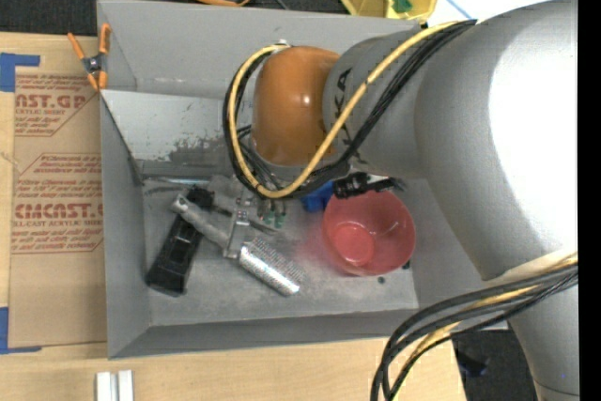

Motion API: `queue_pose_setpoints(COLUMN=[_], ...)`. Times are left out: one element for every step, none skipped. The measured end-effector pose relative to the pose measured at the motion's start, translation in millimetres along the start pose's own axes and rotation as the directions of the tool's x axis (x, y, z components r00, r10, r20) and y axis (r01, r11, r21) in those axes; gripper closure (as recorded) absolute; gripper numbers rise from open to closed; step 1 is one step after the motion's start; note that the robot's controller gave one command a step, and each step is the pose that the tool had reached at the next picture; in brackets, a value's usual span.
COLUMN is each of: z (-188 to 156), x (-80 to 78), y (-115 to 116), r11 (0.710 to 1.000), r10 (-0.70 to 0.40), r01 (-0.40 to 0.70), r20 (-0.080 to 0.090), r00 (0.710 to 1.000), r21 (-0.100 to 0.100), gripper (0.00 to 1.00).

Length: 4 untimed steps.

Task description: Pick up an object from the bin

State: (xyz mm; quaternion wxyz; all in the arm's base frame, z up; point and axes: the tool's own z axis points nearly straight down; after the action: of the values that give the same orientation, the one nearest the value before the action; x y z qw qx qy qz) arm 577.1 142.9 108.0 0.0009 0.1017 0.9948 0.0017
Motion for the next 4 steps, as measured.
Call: queue_pose_setpoints(z=[-50.2,8.6,33.4,33.0], x=[-4.3,28.6,-8.7,49.8], y=[7.9,-16.8,-2.0,-10.6], r11=[0.934,0.953,0.899,0.876], r10=[0.358,0.304,0.438,0.483], r01=[-0.358,-0.304,-0.438,-0.482], r20=[0.007,-0.001,0.006,0.012], r00=[0.934,0.953,0.899,0.876], r21=[-0.008,0.002,-0.009,-0.014], gripper=[0.0,0.0,0.0,1.0])
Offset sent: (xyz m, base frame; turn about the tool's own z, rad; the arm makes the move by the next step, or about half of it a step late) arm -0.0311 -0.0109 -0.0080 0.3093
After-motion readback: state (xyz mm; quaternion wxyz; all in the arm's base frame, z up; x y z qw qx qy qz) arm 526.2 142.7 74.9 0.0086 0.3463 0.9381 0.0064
